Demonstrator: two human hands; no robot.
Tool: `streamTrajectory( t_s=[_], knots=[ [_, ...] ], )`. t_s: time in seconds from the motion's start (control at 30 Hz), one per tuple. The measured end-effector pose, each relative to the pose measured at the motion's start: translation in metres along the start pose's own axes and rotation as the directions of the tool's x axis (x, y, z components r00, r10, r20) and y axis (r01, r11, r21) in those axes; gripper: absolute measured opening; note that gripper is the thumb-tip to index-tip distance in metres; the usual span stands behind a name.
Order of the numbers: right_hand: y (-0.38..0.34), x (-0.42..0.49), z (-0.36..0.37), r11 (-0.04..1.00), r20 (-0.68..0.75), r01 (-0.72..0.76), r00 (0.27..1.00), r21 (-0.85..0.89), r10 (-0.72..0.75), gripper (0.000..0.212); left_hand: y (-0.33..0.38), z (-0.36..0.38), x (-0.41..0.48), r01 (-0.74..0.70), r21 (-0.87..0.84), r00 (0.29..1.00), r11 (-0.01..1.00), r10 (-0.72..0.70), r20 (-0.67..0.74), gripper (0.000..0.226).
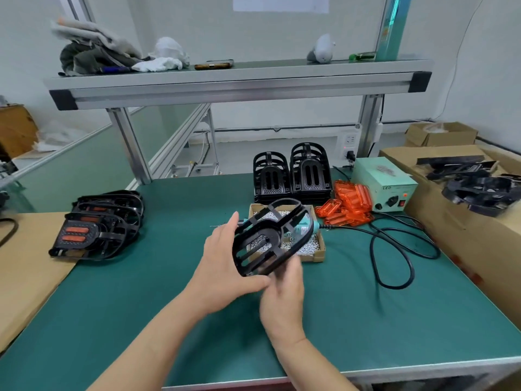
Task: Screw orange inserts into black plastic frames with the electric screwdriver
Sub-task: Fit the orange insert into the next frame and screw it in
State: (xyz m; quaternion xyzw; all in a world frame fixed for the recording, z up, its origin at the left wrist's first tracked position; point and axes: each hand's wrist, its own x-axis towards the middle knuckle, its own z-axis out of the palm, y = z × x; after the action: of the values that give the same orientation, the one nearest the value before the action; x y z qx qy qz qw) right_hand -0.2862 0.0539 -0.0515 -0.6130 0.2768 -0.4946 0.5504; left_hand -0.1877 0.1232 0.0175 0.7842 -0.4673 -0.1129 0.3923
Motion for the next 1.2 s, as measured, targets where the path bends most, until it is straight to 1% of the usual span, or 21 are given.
streamTrajectory(
  t_s=[0.03,0.1,0.17,0.27,0.37,0.4,0.47,0.57,0.63,0.77,0.8,0.87,0.93,1.0,1.13,1.2],
  knots=[
    [-0.002,0.004,-0.002,0.999,-0.087,-0.02,0.996,0.041,0.023,0.044,-0.003,-0.004,-0.001,-0.012,0.023,1.0,1.0,0.012,0.017,0.133],
    [-0.004,0.015,-0.007,0.989,-0.241,-0.069,0.965,0.134,0.1,0.044,-0.011,-0.009,-0.004,-0.027,0.046,0.998,0.999,0.025,0.053,0.131],
    [0.0,0.023,-0.012,0.964,-0.324,-0.096,0.929,0.25,0.176,0.04,-0.019,-0.011,-0.008,-0.03,0.044,0.995,0.999,0.025,0.097,0.129],
    [0.004,0.028,-0.019,0.919,-0.336,-0.11,0.909,0.38,0.247,0.034,-0.029,-0.012,-0.013,-0.026,0.058,0.986,0.998,0.015,0.168,0.127],
    [0.001,0.028,-0.029,0.897,-0.319,-0.118,0.908,0.427,0.272,0.029,-0.039,-0.011,-0.017,-0.017,0.077,0.97,0.997,-0.002,0.242,0.127],
    [0.0,0.028,-0.031,0.906,-0.311,-0.129,0.912,0.404,0.268,0.028,-0.041,-0.011,-0.018,-0.014,0.083,0.965,0.996,-0.009,0.264,0.126],
    [0.0,0.027,-0.034,0.94,-0.273,-0.163,0.929,0.299,0.248,0.029,-0.045,-0.009,-0.02,-0.011,0.091,0.952,0.996,-0.017,0.305,0.124],
    [0.0,0.022,-0.032,0.975,-0.153,-0.199,0.965,0.095,0.212,0.047,-0.048,-0.004,-0.018,-0.027,0.099,0.938,0.995,-0.009,0.347,0.122],
    [0.001,0.021,-0.033,0.978,-0.091,-0.205,0.975,-0.034,0.201,0.053,-0.05,-0.002,-0.016,-0.035,0.09,0.935,0.995,0.001,0.355,0.121],
    [0.005,0.024,-0.043,0.964,-0.017,-0.202,0.979,-0.173,0.202,0.049,-0.057,0.003,-0.018,0.021,-0.031,0.928,0.999,-0.008,0.372,0.119],
    [0.005,0.023,-0.045,0.96,0.005,-0.195,0.98,-0.201,0.2,0.048,-0.059,0.006,-0.02,0.041,-0.06,0.932,0.997,-0.017,0.362,0.12],
    [0.005,0.023,-0.048,0.955,0.041,-0.178,0.98,-0.235,0.193,0.046,-0.06,0.012,-0.023,0.064,-0.101,0.957,0.993,-0.033,0.288,0.114],
    [0.004,0.023,-0.048,0.951,0.058,-0.168,0.98,-0.258,0.189,0.045,-0.06,0.017,-0.026,0.043,-0.082,0.984,0.996,-0.028,0.176,0.104],
    [0.003,0.023,-0.047,0.947,0.06,-0.162,0.981,-0.277,0.185,0.045,-0.062,0.021,-0.029,0.01,-0.032,0.995,0.999,-0.007,0.101,0.098],
    [-0.002,0.021,-0.046,0.953,0.063,-0.14,0.985,-0.269,0.162,0.041,-0.064,0.024,-0.032,-0.018,0.007,0.998,1.0,0.018,0.063,0.096],
    [-0.005,0.024,-0.047,0.956,0.058,-0.102,0.991,-0.274,0.123,0.04,-0.065,0.025,-0.032,-0.021,0.007,0.998,1.0,0.021,0.059,0.095]
  ],
)
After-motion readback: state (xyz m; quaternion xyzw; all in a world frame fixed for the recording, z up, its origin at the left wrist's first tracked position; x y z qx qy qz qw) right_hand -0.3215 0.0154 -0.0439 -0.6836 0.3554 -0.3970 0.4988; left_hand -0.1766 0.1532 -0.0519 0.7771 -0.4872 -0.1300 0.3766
